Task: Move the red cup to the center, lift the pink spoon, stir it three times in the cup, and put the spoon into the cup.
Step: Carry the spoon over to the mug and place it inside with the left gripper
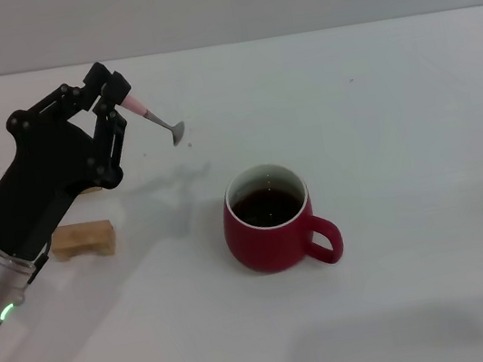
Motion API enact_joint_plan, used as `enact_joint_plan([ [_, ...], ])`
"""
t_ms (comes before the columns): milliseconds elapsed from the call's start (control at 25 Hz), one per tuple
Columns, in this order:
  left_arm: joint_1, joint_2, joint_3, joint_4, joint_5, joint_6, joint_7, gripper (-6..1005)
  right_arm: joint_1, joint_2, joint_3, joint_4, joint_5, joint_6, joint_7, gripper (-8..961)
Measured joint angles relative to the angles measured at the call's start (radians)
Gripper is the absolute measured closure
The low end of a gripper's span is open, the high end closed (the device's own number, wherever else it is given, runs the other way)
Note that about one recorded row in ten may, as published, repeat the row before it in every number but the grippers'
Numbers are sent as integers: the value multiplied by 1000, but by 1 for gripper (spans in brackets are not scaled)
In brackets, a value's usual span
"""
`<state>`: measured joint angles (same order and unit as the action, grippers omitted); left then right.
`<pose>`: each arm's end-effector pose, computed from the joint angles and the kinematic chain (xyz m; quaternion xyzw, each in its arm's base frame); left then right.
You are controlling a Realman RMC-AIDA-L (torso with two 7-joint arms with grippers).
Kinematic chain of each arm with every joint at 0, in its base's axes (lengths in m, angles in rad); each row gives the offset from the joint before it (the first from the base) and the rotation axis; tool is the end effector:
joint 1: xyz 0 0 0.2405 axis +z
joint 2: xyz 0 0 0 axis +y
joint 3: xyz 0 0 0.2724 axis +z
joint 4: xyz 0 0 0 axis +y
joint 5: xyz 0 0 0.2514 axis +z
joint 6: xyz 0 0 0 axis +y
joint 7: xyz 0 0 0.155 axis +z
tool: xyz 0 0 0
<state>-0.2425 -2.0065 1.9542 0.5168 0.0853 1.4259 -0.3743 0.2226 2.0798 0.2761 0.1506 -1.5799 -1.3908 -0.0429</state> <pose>-0.2782 0.3199 -0.0450 -0.7836 -0.0511 -0.4679 0.4056 0.4319 0.2603 -0.0267 -0.6228 0.2297 0.2234 0.7137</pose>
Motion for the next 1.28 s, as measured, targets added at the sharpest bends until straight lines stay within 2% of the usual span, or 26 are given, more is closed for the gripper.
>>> enact_joint_plan([
  [680,1,34,-62,41,99,41,-148,862,25,2,13,4,0,36,-7,953],
  [840,7,27,-75,41,125,42,-165,860,18,2,50,0,0,36,-5,954],
  [1280,12,15,-75,42,143,80,-175,855,17,0,54,-2,0,38,-3,953],
])
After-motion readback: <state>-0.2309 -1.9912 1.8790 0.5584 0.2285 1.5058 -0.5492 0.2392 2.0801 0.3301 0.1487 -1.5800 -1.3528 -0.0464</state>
